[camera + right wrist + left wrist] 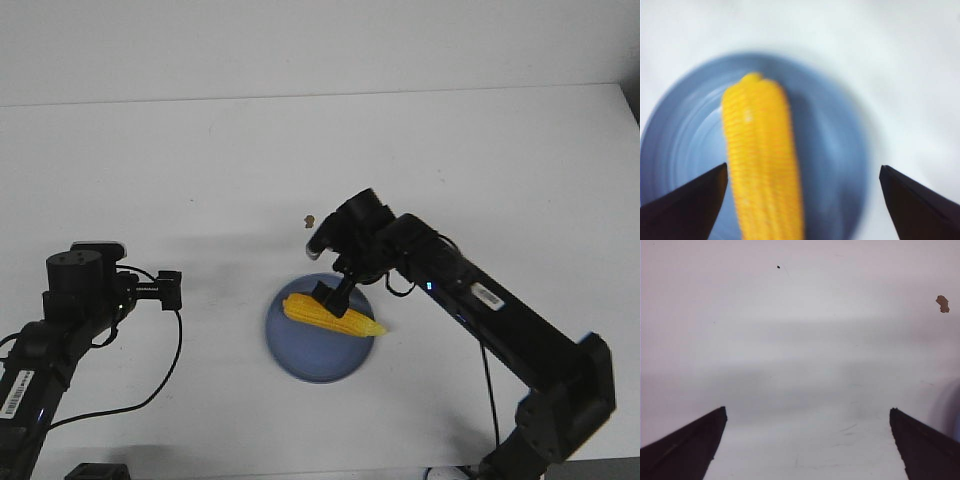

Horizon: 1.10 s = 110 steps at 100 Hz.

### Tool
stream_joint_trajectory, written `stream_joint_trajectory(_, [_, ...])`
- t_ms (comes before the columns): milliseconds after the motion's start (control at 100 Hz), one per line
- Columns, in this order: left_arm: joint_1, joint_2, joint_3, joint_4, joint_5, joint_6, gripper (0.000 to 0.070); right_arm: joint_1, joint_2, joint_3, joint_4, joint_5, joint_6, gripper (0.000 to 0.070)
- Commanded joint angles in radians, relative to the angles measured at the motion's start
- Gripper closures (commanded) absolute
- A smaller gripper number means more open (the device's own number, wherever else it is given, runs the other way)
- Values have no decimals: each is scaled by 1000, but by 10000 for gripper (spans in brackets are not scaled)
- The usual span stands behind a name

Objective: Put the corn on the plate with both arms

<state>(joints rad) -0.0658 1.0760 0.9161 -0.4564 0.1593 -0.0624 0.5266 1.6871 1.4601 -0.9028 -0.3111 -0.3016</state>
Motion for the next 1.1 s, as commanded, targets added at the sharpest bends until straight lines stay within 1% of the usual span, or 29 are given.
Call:
stream_joint_trajectory(0, [0,8,11,1,-14,-6,0,-28,-48,18,14,-2,26,57])
stream_joint_trajectory(140, [0,3,10,7,-26,-6,0,-132,-158,-2,47,-2,45,57])
stream_joint_trajectory(280, [0,-24,-6,35,-26,-5,0,-241,-293,-85,120,5,67,57])
stream_joint_trajectory(350, [0,-53,-28,58,-27,-6,0,-298,-374,-155,179,7,82,57])
stream_joint_trajectory(440, [0,-104,-60,80,-35,-5,0,-374,-499,-271,277,26,124,57])
stream_joint_trajectory(620, [0,-250,-146,158,-51,-2,0,-497,-784,-512,460,51,188,57])
stream_joint_trajectory(740, [0,-358,-216,195,-51,-2,0,-536,-976,-655,562,64,201,57])
stream_joint_trajectory(850, [0,-468,-272,235,-52,-10,0,-539,-1144,-780,624,122,203,57])
stream_joint_trajectory(960, [0,-559,-293,220,-63,-8,0,-539,-1300,-880,626,192,230,57])
stream_joint_trajectory(1030, [0,-597,-297,191,-82,-5,0,-539,-1383,-927,622,216,248,57])
stream_joint_trajectory(1090, [0,-615,-298,180,-95,-5,0,-539,-1445,-948,624,218,254,57])
